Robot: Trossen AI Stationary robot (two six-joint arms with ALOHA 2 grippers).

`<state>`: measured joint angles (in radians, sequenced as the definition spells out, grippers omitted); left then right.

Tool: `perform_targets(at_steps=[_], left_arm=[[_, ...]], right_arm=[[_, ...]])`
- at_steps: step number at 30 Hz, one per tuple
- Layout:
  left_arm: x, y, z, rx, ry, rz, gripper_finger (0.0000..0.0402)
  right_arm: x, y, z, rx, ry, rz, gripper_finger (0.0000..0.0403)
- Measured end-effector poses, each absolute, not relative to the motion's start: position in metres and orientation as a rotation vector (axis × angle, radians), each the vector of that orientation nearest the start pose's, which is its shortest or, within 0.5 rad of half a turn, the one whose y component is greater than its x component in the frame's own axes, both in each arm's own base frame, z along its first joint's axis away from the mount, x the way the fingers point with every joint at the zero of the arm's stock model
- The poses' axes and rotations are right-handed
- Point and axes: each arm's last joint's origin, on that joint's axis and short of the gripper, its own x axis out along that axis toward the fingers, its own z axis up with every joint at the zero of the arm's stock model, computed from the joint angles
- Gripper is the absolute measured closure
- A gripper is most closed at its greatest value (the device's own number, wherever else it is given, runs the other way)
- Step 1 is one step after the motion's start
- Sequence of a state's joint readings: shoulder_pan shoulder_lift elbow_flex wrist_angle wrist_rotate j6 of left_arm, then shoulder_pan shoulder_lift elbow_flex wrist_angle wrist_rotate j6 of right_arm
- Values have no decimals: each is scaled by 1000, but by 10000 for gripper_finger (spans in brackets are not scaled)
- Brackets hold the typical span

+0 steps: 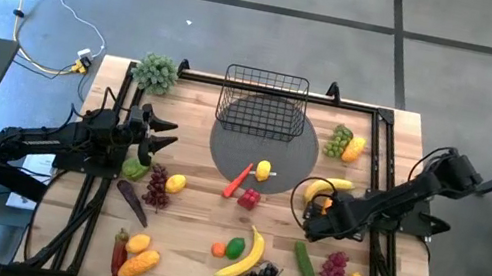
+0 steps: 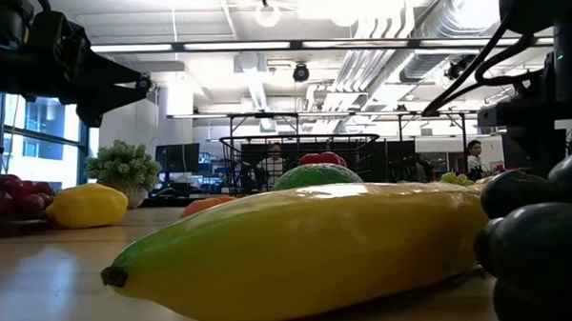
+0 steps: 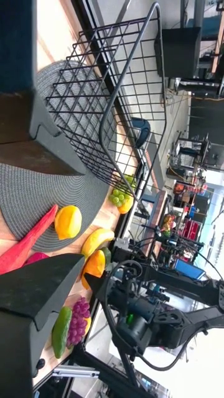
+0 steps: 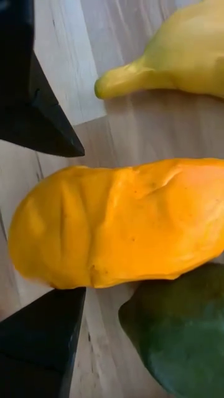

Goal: Build produce basket
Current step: Put the mango into the wire basket

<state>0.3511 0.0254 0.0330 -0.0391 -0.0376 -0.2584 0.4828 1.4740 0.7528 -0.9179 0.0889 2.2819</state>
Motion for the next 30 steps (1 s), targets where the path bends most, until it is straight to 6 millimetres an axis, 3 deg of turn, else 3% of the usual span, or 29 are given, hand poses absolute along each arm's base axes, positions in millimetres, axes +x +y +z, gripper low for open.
perform_targets(at_steps=[10, 18, 30], left_arm=[[91, 34, 169, -260, -19, 390, 196], [91, 34, 169, -260, -19, 390, 196], [91, 34, 169, -260, -19, 390, 196]], right_arm=[[189, 97, 152, 1294, 1044, -1429, 170], [197, 101, 161, 1320, 1031, -1384, 179], [208, 105, 209, 1244, 978, -1420, 182]])
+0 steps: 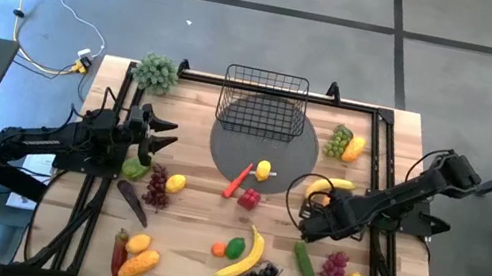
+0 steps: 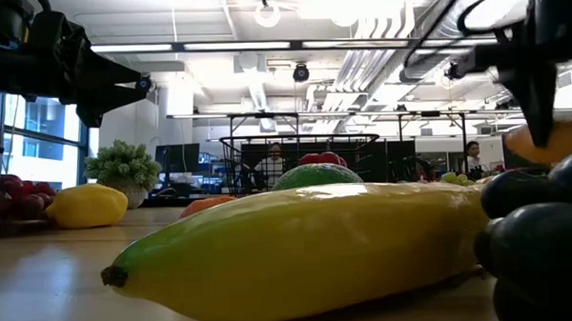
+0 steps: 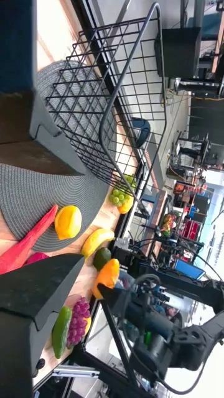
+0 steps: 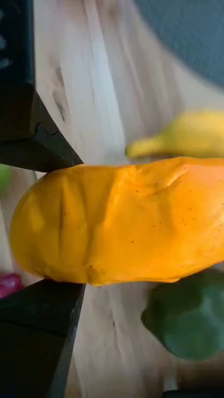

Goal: Build produce basket
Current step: Put the mango into the wire basket

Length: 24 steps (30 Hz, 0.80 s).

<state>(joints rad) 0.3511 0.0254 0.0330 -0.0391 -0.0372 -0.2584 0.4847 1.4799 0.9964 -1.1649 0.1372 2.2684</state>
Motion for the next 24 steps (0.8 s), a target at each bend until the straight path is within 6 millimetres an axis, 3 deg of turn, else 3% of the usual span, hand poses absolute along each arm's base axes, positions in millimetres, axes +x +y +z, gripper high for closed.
perform_targets(at_steps=[11, 24], left_arm=[[91, 34, 169, -260, -19, 391, 196], [91, 34, 169, -260, -19, 391, 196]], right_arm=[[231, 84, 261, 1050, 824, -1300, 182], [263, 21, 311, 748, 782, -1134, 182]])
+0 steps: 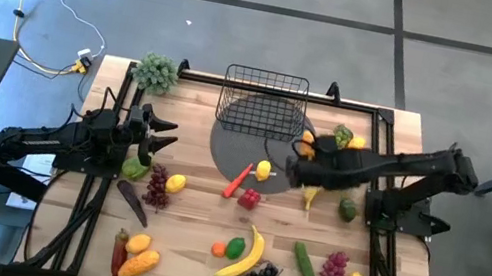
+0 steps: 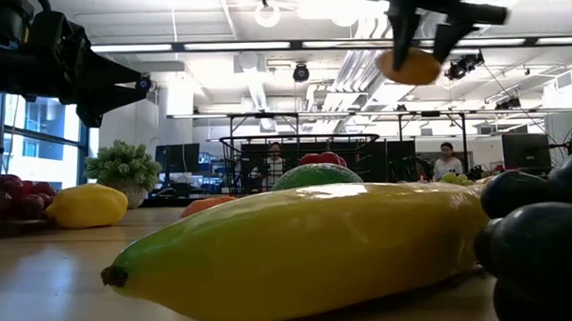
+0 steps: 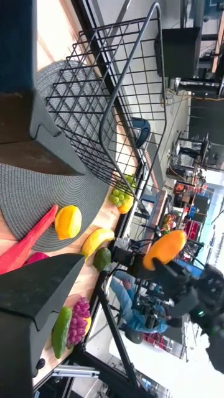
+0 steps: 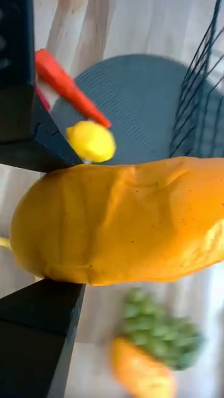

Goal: Build produce basket
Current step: Put the mango into the wire basket

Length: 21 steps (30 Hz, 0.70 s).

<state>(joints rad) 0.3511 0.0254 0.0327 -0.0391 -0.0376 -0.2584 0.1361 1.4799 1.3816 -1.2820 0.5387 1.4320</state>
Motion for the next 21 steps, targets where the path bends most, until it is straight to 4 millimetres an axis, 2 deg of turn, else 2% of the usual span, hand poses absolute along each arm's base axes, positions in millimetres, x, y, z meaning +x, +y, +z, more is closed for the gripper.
perform_targets(at_steps=[6, 12, 16, 21], left_arm=[[91, 34, 169, -260, -19, 390, 196], [91, 34, 169, -260, -19, 390, 196], [91, 34, 169, -260, -19, 391, 196], [91, 34, 169, -260, -19, 390, 196]], right_arm=[[279, -18, 332, 557, 787, -976, 182], [290, -64, 346, 475, 759, -796, 182], [290, -94, 351, 462, 734, -686, 182], [280, -128, 352, 451, 730, -640, 181]])
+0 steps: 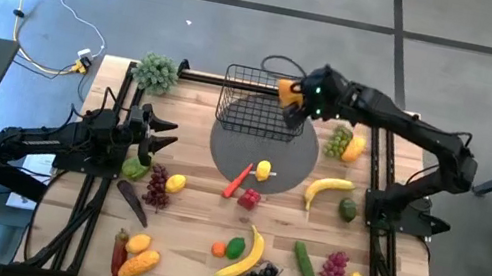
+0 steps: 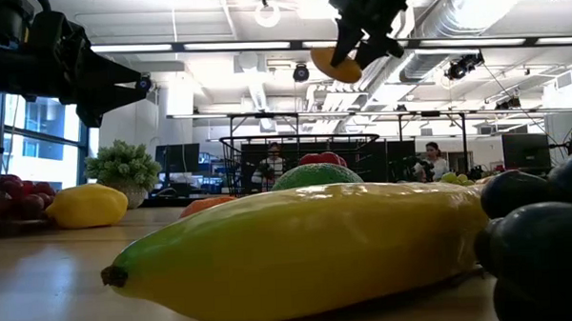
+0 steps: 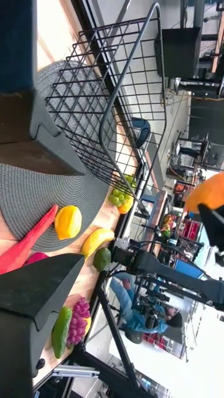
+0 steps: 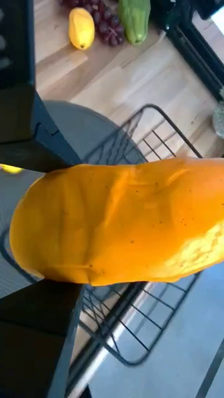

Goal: Build produce basket
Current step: Put the mango into the wire basket

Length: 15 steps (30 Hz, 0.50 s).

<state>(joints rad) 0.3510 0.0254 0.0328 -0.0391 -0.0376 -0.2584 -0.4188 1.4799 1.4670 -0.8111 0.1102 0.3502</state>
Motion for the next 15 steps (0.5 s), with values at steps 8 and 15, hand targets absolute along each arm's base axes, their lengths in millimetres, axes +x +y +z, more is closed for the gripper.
perform_targets(at_steps=[8, 15], left_arm=[[91, 34, 169, -260, -19, 390, 196], [91, 34, 169, -260, -19, 391, 196]], right_arm=[[270, -169, 340, 403, 769, -679, 176], [285, -184, 310, 431, 871, -657, 175]])
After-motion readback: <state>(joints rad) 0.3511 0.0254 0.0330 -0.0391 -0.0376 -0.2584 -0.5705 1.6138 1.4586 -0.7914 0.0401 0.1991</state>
